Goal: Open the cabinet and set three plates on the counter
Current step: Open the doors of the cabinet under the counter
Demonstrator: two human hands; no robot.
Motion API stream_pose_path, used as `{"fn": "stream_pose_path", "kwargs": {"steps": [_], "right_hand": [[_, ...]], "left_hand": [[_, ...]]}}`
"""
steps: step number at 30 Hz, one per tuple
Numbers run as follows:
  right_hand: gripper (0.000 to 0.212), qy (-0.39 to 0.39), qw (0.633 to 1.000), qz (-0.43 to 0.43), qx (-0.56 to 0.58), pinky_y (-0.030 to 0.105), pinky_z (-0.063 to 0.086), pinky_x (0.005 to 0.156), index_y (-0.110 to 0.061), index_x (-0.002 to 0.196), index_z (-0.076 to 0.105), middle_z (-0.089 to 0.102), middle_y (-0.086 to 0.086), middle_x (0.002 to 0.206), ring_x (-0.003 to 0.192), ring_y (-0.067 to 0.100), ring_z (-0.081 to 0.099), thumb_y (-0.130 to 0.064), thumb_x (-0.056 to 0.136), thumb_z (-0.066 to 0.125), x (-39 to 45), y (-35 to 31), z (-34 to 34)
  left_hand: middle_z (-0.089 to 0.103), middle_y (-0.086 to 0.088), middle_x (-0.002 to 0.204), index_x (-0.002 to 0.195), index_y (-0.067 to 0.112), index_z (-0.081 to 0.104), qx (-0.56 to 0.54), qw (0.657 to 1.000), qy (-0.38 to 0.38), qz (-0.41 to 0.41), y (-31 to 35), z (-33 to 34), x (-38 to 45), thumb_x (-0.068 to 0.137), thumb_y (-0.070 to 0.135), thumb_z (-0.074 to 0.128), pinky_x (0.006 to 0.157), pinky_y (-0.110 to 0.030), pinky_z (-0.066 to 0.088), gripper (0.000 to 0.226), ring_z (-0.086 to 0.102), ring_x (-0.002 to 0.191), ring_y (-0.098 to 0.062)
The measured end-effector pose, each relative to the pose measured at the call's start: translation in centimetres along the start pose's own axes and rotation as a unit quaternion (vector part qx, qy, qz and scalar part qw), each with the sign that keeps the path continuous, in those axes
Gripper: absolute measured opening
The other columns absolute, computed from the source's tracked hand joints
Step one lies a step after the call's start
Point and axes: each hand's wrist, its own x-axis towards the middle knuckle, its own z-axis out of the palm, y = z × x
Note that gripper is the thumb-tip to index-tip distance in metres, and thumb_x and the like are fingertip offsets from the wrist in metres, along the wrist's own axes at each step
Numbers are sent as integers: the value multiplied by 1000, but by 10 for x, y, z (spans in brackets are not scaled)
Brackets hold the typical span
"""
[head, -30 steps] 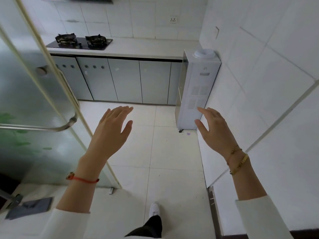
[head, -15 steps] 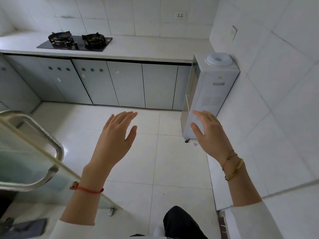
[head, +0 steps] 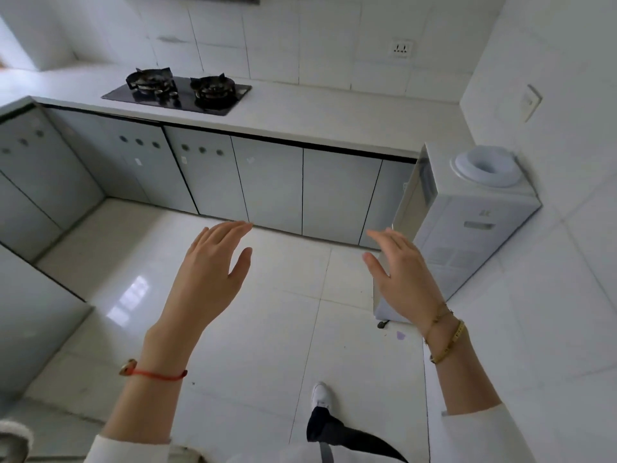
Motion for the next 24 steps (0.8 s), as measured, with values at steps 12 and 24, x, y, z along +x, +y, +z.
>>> {"fn": "stream_pose_path", "kwargs": {"steps": [12,24], "right_hand": [[45,-34,998,-55,15,40,29,117,-10,139,45,50,9,141,139,24,35,-31,99,46,214,39,5],[45,-67,996,-61,9,34,25,118,-12,141,44,48,6,143,141,20,32,-32,100,43,367,60,49]], "left_hand": [[57,0,137,136,16,52,16,997,12,-72,-18,44,156,97,23,51,113,-43,37,40,51,129,-20],[58,0,135,136,16,53,19,995,0,-93,-81,94,297,97,23,51,109,-43,42,40,52,126,-22]]}}
